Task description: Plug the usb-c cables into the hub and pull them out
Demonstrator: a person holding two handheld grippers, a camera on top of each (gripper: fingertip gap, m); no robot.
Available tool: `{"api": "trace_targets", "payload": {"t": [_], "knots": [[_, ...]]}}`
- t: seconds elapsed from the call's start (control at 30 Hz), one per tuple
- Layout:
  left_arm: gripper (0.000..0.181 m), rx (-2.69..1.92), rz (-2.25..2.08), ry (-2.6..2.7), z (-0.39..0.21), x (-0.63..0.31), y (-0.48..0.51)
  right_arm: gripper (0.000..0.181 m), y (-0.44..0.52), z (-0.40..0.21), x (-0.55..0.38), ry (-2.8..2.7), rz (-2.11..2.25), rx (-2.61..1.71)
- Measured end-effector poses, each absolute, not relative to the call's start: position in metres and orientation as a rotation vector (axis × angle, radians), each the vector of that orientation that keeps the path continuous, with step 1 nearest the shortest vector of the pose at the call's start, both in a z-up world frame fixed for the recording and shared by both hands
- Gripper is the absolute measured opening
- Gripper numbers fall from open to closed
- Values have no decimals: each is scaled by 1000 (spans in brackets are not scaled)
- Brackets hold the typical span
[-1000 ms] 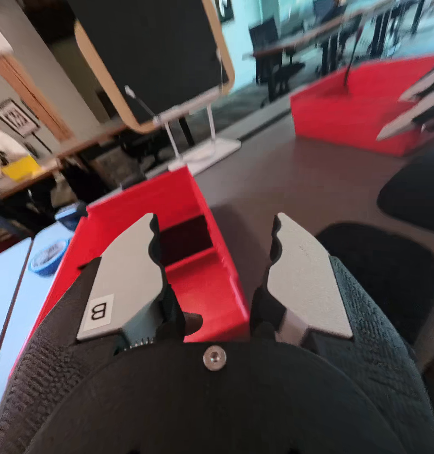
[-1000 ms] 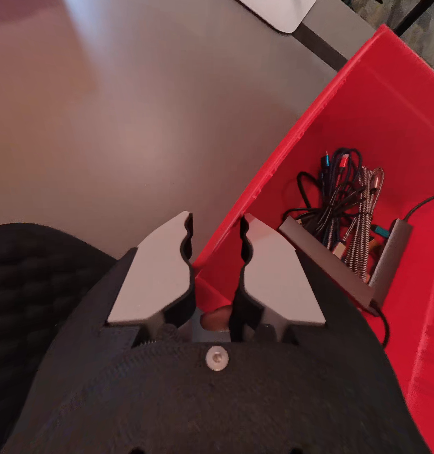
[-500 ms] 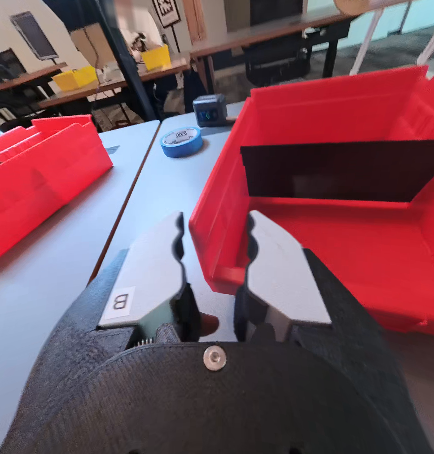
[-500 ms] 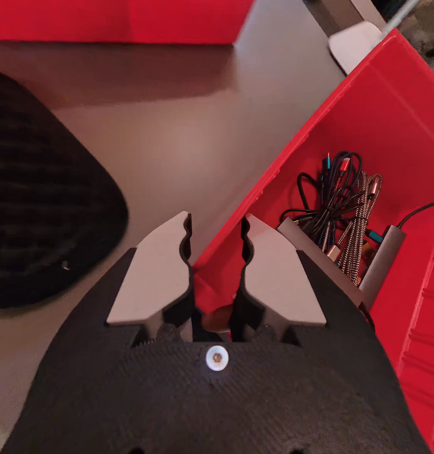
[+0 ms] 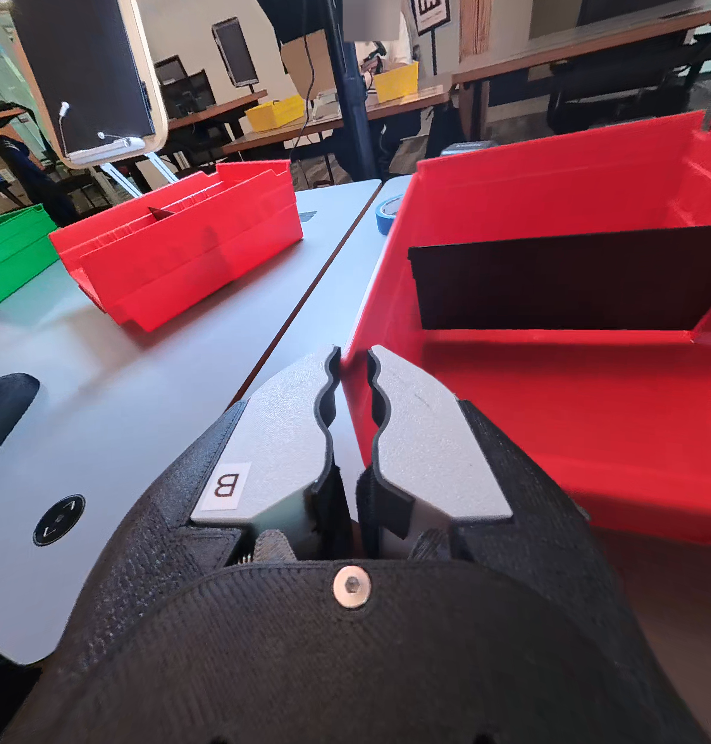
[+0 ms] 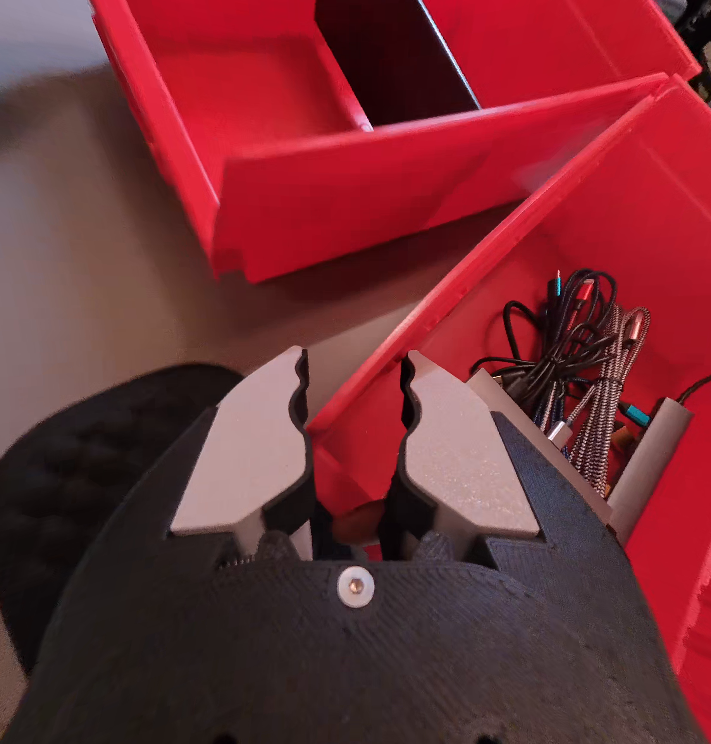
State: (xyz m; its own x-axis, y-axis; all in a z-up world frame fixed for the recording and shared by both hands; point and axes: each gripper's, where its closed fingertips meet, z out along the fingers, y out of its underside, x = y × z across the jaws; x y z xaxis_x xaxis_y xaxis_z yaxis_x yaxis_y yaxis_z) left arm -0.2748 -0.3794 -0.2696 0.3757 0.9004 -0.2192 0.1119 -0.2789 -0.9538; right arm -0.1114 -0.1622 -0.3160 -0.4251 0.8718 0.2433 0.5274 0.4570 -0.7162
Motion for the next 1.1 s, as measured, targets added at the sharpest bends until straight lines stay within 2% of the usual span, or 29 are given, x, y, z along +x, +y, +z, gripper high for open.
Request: {"api": "trace_targets", "payload": {"t": [0.23, 0.47, 0.63, 0.67, 0.7, 0.73, 0.9, 0.93, 1.0, 1.1], "knots": [[6, -1693, 934, -912, -271, -269, -394, 47, -193, -315, -159, -2111, 793, -1080], [6, -1829, 823, -966, -273, -253, -412, 44, -193, -306, -174, -2041, 1014, -1040], [37, -1778, 860, -905, -267, -256, -416, 42, -192, -258, -159, -1723, 1165, -945], [36, -1795, 837, -886, -272, -256, -414, 42, -198, -248, -153, -1669, 1216, -923], [13, -1830, 804, -867, -278, -254, -411, 42, -206, -243, -147, -1638, 1260, -905], [7, -1849, 780, -865, -281, -252, -411, 43, -214, -242, -143, -1628, 1289, -898], [10, -1988, 504, -917, -284, -215, -411, 38, -232, -264, -142, -1660, 1332, -1045], [17, -1998, 523, -902, -282, -212, -413, 35, -230, -263, -145, -1637, 1324, -1060], [51, -1932, 623, -861, -272, -220, -413, 32, -226, -262, -151, -1624, 1276, -1088], [70, -1870, 649, -843, -275, -232, -409, 28, -228, -267, -160, -1656, 1199, -1096]]}}
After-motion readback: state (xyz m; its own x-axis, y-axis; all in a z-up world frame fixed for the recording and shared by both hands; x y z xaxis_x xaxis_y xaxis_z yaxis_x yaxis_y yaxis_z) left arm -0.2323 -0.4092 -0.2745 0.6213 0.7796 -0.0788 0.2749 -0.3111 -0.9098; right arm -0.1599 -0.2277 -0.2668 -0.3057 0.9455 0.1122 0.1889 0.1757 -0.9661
